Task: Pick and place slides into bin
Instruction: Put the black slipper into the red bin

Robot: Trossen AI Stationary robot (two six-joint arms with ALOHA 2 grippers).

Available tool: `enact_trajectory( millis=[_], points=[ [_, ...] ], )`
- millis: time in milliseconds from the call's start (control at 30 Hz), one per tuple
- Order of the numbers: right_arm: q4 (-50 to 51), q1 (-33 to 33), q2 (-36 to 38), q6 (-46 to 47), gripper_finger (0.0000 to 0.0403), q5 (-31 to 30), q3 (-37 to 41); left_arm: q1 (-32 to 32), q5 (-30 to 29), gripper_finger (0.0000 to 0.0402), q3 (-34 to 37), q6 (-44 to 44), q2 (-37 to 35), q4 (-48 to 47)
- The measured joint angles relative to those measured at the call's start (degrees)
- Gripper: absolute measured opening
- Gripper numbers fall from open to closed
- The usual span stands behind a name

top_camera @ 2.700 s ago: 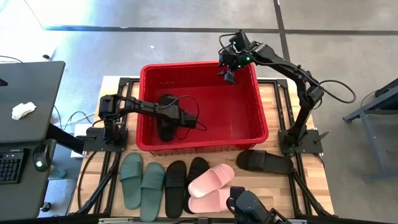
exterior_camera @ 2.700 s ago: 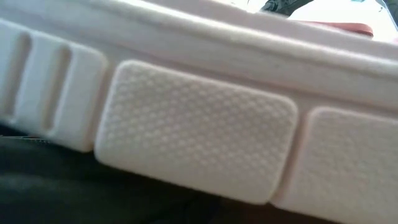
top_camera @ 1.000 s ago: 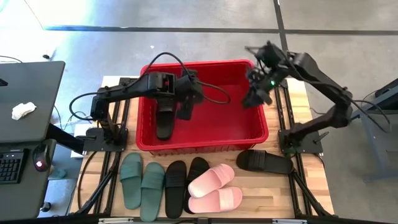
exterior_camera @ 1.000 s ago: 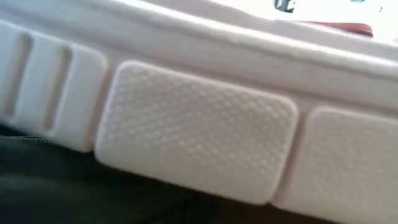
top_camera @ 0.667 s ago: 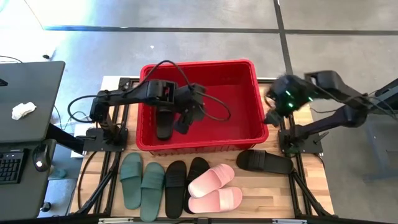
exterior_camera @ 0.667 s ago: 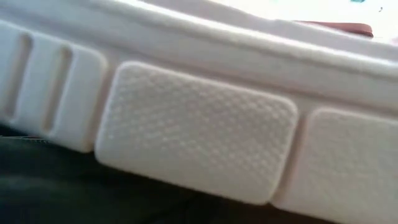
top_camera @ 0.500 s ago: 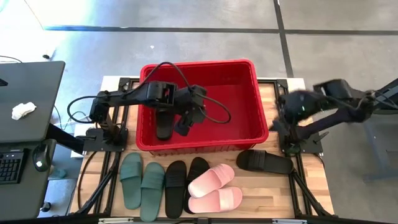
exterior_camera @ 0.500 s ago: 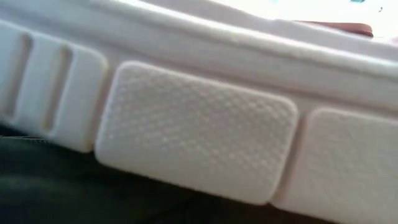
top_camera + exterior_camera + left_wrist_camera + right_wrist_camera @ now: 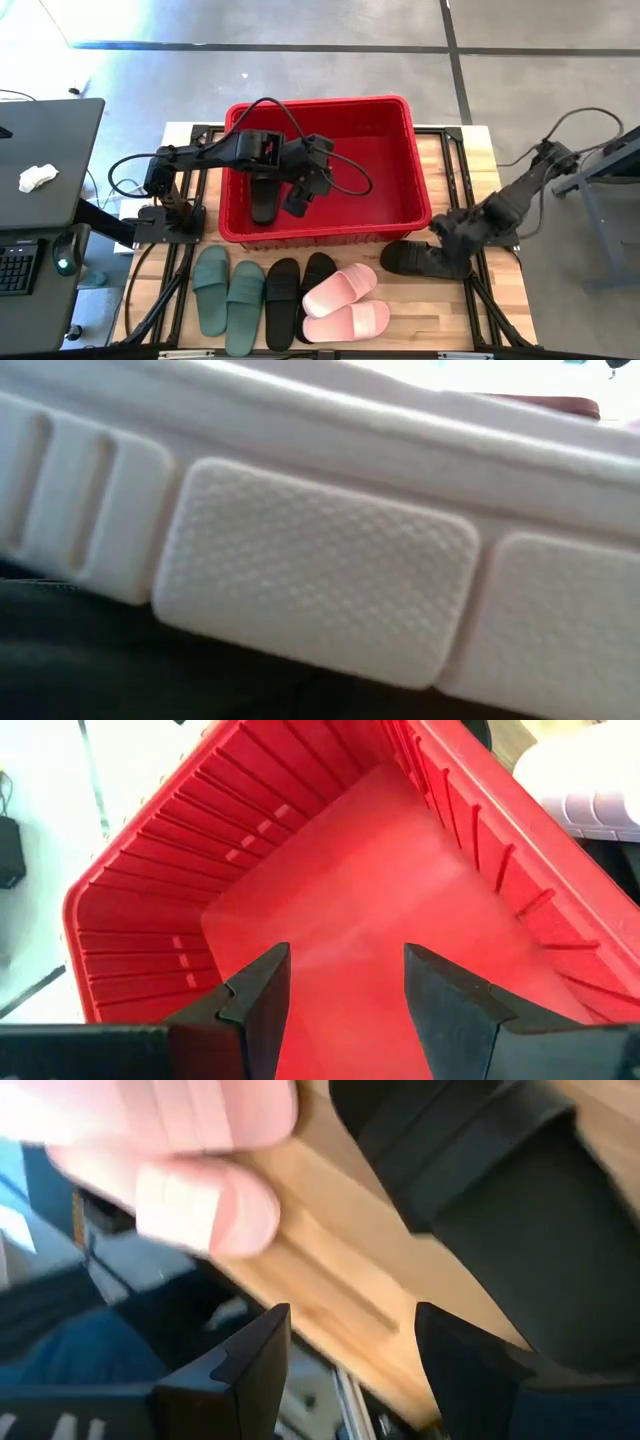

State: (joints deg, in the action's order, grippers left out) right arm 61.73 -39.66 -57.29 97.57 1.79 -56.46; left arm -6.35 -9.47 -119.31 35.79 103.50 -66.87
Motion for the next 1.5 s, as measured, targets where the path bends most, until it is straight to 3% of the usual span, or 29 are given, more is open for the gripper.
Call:
enact_trajectory(
  millis=[333, 600, 867, 1067, 1200, 1433, 1500],
  points=[
    [-18.4, -16.7, -1.7, 22.4, 0.0206, -22.9, 16.8, 0.0, 0.0, 0.0179, 0.0, 0.0, 0.0, -0.1],
    [-20.8, -20.1, -8.4, 30.0, 0.0206, -26.7, 19.7, 0.0, 0.0, 0.0179, 0.0, -0.1, 0.0, -0.1],
    [-20.5, -19.9, -13.2, 29.6, 0.0206, -31.8, 19.7, 0.0, 0.0, 0.0179, 0.0, -0.2, 0.0, -0.1],
    [-21.8, -19.0, -17.1, 28.2, 0.02, -32.1, 19.9, 0.0, 0.1, 0.0179, 0.0, -0.6, 0.0, -0.1],
    [-25.9, -18.8, -19.6, 25.1, 0.0164, -32.4, 19.9, 0.0, 0.1, 0.0179, 0.0, -1.6, 0.0, -0.1],
    [-29.5, -18.9, -21.3, 23.4, 0.0029, -33.9, 19.8, 0.0, 0.1, 0.0179, 0.0, -2.7, 0.0, -0.2],
    [-29.4, -18.9, -21.3, 22.4, 0.0011, -34.3, 19.1, 0.0, 0.1, 0.0179, 0.0, -3.5, 0.0, -0.5]
  ],
)
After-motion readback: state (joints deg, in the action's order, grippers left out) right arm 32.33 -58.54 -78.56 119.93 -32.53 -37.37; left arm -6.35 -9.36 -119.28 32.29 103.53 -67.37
